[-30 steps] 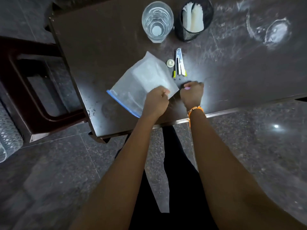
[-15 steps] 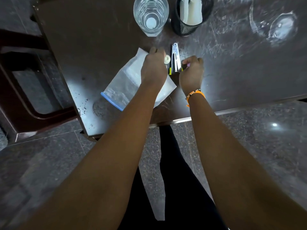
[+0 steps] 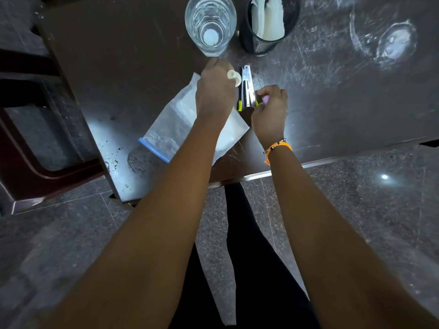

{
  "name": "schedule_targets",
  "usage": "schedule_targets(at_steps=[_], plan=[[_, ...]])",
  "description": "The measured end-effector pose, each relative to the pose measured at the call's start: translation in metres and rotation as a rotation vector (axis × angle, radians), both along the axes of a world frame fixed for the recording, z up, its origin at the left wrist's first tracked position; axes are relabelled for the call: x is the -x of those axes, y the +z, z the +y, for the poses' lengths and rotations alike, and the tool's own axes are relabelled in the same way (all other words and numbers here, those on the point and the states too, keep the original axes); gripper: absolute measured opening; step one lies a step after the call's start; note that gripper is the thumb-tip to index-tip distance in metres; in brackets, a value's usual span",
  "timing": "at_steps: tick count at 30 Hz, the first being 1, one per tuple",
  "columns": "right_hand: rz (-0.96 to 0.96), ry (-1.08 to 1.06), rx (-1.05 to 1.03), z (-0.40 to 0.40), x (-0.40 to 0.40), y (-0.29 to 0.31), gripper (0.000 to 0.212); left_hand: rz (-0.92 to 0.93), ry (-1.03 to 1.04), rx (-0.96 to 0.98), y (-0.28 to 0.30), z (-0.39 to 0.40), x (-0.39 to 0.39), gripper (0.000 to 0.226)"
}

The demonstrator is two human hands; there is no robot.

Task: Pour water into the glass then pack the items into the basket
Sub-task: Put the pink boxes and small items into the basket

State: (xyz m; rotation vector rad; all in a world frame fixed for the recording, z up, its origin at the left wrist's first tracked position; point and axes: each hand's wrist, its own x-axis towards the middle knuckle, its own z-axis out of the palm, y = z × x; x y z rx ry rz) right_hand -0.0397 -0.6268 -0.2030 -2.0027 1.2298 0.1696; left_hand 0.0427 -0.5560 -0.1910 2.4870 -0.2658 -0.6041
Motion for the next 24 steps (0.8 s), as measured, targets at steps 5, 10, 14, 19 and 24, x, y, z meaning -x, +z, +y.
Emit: schedule_targets(at_steps=[5,10,14,19,24], plan=[[-0.08,-0.081,-0.086,0.025,-0.009,0.016,0.023,0.044,0.366,0.226,0.027,0.049,0.009,0.013],[-0.097,0.071,-0.18,0.08,-0.03,0.043,0.032,0.135,0.767,0.266,0.046,0.134,0.02,0.013],[-0.116,0.212,-0.221,0.147,-0.06,0.067,0.034,0.103,0.989,0.274,0.066,0.213,0.02,0.015],[-0.161,0.266,-0.46,0.244,-0.1,0.1,0.018,0.028,1.217,0.417,0.1,0.305,0.008,0.013],[-0.221,0.404,-0.595,0.34,-0.144,0.129,0.021,-0.158,1.33,0.387,0.132,0.397,-0.015,0.018]])
